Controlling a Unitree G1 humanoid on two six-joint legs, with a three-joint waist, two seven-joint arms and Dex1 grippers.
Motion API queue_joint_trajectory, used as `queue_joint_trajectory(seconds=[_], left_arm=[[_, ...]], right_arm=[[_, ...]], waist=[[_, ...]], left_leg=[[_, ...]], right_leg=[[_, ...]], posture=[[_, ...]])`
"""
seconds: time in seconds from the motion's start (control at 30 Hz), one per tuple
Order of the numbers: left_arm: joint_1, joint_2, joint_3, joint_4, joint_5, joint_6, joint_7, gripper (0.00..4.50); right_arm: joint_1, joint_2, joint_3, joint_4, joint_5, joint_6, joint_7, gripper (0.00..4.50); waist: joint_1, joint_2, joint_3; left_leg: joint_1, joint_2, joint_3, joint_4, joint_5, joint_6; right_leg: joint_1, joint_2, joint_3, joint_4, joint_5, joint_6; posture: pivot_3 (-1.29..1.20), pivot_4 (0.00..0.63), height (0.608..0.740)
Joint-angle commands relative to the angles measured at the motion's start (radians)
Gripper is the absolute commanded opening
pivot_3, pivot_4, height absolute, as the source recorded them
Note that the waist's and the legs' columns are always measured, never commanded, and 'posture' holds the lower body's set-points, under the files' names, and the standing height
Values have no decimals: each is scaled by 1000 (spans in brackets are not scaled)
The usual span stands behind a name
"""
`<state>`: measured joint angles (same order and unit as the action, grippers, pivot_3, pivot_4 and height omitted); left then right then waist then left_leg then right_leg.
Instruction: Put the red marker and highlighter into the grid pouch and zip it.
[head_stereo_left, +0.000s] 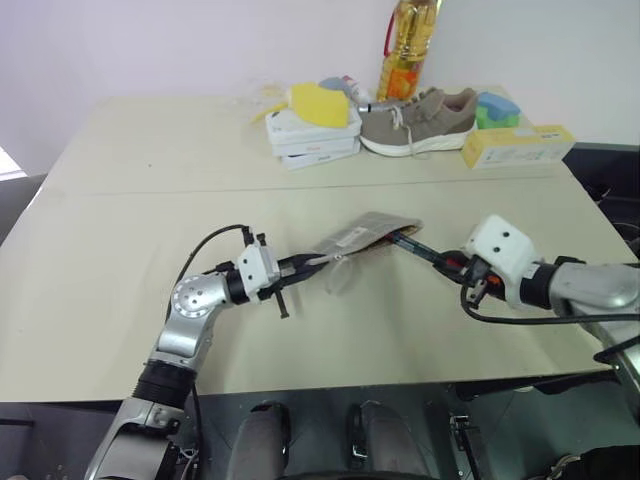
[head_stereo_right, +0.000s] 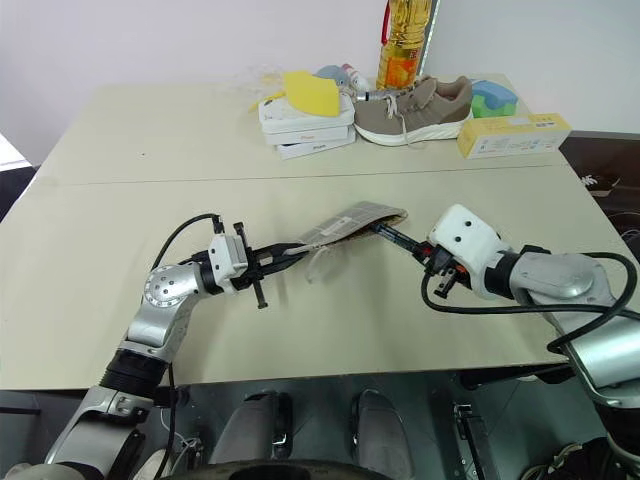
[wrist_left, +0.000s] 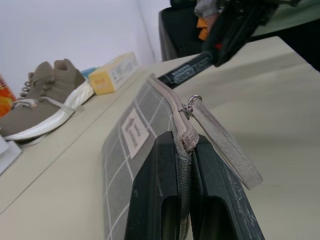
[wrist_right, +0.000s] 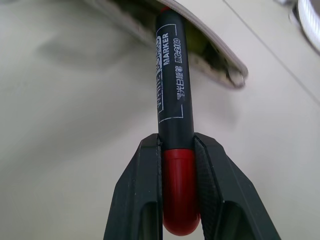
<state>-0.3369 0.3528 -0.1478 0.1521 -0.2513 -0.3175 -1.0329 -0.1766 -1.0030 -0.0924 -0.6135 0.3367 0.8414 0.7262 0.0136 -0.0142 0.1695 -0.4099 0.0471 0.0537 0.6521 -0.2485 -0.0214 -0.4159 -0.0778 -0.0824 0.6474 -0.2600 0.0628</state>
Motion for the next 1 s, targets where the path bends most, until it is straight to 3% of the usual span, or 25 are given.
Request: queue_joint_trajectory(seconds=[0.03,0.27,0.5,0.67,0.77,1.0], left_arm=[[-7,5,-1,-36,-21,-14,-17,0],[-9,16,-25,-69,-52,-4,-97,0],[-21,31,-43,-88,-78,14,-173,0],[-33,29,-23,-55,-61,1,-156,0],[-37,20,-8,-30,-50,-8,-121,0],[-90,-81,29,47,-6,-25,72,0]], right_arm=[[-31,-35,6,-42,-14,-17,19,333],[-73,-135,168,-64,-126,-104,85,333],[-195,-86,317,-92,-170,-115,149,333],[-212,-40,263,-100,-148,-62,127,2783],[-219,-7,161,-124,-82,1,121,4328],[-213,105,-85,-157,118,176,76,4328]], waist=[[0,0,0],[0,0,0],[-1,0,0],[1,0,0],[0,0,0],[2,-1,1]], left_leg=[[0,0,0,0,0,0],[0,0,0,0,0,0],[0,0,-1,0,0,0],[-1,0,-1,0,0,0],[-1,0,-1,0,0,0],[-1,0,-1,1,0,0]], right_leg=[[0,0,0,0,0,0],[0,0,0,0,0,0],[-1,0,0,0,0,0],[-1,-1,0,0,0,0],[-1,-1,0,0,0,0],[0,-1,0,0,0,0]], posture=[[0,150,740],[0,150,740],[0,150,740],[0,150,740],[0,150,740],[0,150,740]])
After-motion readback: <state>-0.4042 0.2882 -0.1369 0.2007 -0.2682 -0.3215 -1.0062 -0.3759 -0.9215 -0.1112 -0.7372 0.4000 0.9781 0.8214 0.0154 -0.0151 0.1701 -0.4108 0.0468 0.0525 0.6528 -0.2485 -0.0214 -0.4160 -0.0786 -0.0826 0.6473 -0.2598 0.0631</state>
